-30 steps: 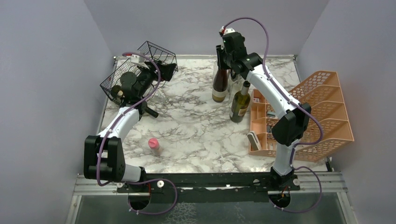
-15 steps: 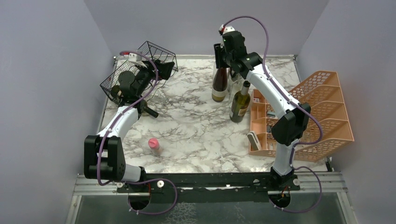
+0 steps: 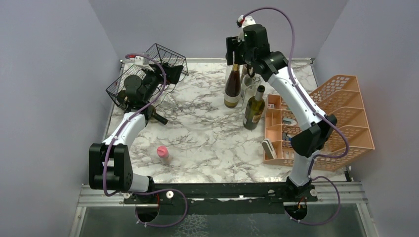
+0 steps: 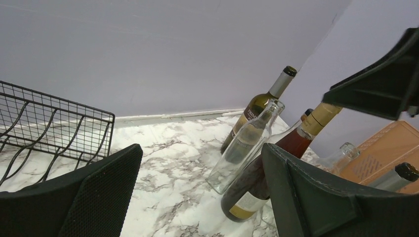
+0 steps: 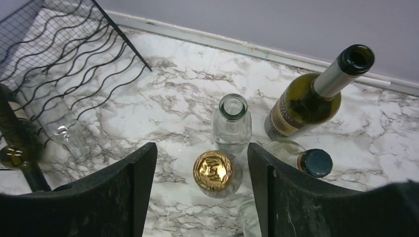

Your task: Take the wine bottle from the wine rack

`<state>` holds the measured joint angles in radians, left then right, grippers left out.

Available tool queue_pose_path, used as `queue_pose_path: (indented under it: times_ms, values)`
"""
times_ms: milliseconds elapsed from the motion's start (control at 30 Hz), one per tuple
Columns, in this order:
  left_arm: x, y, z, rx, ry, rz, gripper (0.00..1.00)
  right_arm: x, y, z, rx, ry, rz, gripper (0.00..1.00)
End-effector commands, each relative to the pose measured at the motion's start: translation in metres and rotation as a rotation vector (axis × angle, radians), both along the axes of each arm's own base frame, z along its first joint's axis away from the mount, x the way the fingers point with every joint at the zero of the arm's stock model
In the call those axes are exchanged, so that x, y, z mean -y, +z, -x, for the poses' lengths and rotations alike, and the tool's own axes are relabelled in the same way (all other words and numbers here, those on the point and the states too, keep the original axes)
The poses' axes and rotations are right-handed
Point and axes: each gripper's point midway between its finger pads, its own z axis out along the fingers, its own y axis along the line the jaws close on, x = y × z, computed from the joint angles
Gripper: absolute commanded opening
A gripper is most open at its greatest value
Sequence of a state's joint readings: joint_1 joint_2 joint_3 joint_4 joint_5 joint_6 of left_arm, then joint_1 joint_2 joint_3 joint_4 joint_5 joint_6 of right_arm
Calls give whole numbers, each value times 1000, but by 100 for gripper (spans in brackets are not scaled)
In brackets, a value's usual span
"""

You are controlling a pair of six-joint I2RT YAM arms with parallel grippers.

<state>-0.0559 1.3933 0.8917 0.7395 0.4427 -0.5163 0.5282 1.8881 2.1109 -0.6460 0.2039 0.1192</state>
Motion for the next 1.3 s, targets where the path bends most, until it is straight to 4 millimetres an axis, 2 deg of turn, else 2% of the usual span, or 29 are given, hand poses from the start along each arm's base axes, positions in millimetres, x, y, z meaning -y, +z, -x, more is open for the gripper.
queue_pose_path:
  times_ms: [0,33,133,300,500,567,800,1000,1133,1267]
  values:
    - [-3,28,3,79,-7,-4,97,-4,64,44,97,99,-88,70]
    - [-5,28,3,78,-3,-3,97,-11,64,54,99,135,-99,70]
    - [-10,31,4,87,12,-4,97,-40,45,89,68,256,-111,70]
    - [-19,30,2,85,37,-5,97,-94,-8,147,-9,454,-107,71]
    - [-21,22,-4,58,35,6,97,-148,-84,180,-121,611,-196,72]
    - [-23,20,-5,51,41,11,97,-164,-105,184,-135,638,-199,74]
    - [-35,20,-8,37,57,30,97,-212,-172,158,-183,649,-190,84]
    - [-49,9,-18,-15,67,72,97,-254,-201,128,-174,657,-249,85]
    - [-62,5,-22,-32,85,90,96,-277,-214,107,-205,673,-363,86]
    - [-62,6,-21,-25,84,82,96,-288,-229,85,-219,668,-381,86]
